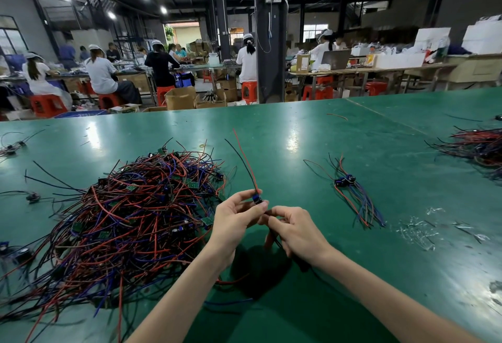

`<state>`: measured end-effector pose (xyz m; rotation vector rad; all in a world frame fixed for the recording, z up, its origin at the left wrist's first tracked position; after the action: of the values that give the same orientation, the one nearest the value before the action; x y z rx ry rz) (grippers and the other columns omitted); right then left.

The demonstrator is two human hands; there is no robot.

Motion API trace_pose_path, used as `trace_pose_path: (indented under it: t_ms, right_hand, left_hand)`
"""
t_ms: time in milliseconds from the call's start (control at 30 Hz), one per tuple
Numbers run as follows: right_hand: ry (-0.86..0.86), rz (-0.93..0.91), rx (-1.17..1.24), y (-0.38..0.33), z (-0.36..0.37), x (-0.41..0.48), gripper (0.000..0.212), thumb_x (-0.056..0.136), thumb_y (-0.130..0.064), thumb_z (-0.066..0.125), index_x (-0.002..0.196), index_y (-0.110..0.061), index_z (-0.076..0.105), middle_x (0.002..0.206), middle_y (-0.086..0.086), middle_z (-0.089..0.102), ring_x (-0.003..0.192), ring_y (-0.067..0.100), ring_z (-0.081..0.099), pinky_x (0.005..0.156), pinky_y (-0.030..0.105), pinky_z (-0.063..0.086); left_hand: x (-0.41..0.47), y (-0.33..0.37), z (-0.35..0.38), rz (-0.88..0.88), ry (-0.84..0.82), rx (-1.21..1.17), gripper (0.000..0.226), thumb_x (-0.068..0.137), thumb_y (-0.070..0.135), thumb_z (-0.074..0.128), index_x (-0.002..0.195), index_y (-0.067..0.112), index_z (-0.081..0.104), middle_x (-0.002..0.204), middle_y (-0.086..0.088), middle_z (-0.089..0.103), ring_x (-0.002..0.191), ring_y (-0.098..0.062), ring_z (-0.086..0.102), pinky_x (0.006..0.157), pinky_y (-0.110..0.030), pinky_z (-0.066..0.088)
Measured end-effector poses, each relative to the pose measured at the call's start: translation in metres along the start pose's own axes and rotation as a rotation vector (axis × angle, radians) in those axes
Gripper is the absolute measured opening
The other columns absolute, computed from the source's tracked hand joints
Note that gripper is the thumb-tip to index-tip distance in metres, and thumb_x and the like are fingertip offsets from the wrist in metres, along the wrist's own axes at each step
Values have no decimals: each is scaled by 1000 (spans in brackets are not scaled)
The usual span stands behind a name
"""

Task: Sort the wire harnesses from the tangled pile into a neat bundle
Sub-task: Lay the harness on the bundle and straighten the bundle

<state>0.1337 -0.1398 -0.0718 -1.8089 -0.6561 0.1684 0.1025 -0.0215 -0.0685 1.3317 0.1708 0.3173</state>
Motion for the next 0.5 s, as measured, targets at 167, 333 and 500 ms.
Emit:
trace_pose_path:
  t_ms: [167, 333, 500]
  right_hand:
    - [0, 20, 0, 2, -1, 1, 18, 93, -14, 56, 80, -11, 68, 63, 19, 68, 30, 12, 42, 35, 22, 31]
    - [-5, 48, 33, 5, -1, 2, 19, 93, -13, 56, 78, -13, 68, 65, 10, 70, 31, 14, 42, 35, 20, 31]
    - [11, 43, 19, 5, 0, 2, 22, 93, -12, 54, 75, -14, 67, 60, 7, 66, 31, 12, 41, 35, 20, 31]
  left_hand:
    - [0, 0, 1, 1, 0, 23, 21, 79, 0, 71, 97, 10, 67, 90, -18, 69, 78, -23, 62, 78, -27, 54]
    - [1, -1, 0, 4, -20, 44, 19, 79, -1, 69, 95, 8, 68, 95, -21, 69, 82, -24, 64, 82, -30, 53]
    - [1, -1, 0, 2, -26, 56, 19, 78, 1, 71, 94, 11, 68, 94, -20, 70, 80, -22, 64, 85, -33, 52]
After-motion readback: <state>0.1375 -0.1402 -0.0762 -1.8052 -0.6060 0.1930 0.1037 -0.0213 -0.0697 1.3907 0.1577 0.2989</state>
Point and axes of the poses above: each hand's wrist, its own x-axis towards the middle knuckle, its own z-axis out of the palm, y = z × x, the point moved 8 cm from there along x, towards the middle knuckle
